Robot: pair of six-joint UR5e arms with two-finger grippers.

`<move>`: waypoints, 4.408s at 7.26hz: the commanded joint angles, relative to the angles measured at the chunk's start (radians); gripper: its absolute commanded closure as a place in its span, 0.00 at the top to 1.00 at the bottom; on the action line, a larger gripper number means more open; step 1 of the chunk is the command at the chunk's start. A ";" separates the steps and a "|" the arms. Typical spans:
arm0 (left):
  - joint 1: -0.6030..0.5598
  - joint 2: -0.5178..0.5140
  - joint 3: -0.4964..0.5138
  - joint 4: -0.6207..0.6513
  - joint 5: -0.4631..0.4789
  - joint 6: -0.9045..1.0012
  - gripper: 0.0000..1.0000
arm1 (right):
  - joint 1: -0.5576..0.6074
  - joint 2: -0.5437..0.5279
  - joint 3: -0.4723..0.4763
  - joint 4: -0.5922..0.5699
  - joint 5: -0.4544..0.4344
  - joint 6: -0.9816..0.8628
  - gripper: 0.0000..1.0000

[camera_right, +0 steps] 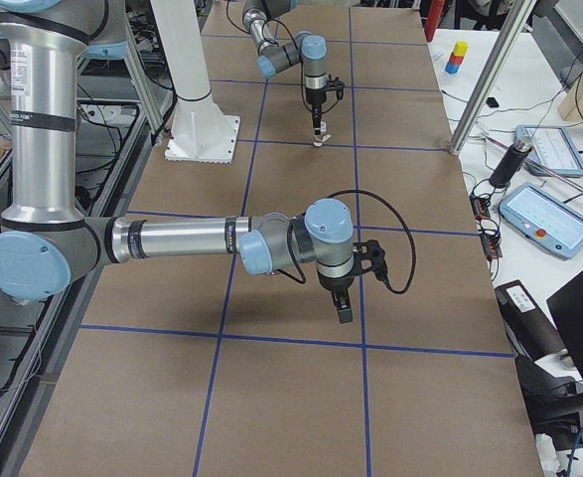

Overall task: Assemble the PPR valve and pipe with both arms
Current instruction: 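Carry the white valve with the left gripper to the table center, then set the valve upright, open the left gripper and withdraw it, then lower the right gripper onto the chrome pipe fitting and grasp it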

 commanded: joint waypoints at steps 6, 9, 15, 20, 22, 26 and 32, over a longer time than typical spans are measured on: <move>-0.022 0.012 -0.073 0.009 0.010 0.006 0.99 | 0.000 0.000 0.000 0.000 0.000 0.000 1.00; -0.085 0.233 -0.319 0.056 0.003 0.209 1.00 | -0.005 -0.002 0.011 0.001 0.068 0.014 1.00; -0.635 0.678 -0.633 0.311 -0.349 1.094 1.00 | -0.158 -0.005 0.198 0.009 0.086 0.384 1.00; -1.147 0.768 -0.227 0.296 -0.474 1.889 1.00 | -0.456 -0.041 0.271 0.175 -0.139 0.793 1.00; -1.195 0.836 -0.152 0.186 -0.468 1.880 1.00 | -0.566 -0.113 0.291 0.277 -0.216 0.872 1.00; -1.198 0.840 -0.144 0.150 -0.474 1.877 1.00 | -0.686 -0.270 0.287 0.438 -0.333 0.842 1.00; -1.198 0.840 -0.153 0.149 -0.475 1.880 1.00 | -0.750 -0.304 0.192 0.541 -0.365 0.762 1.00</move>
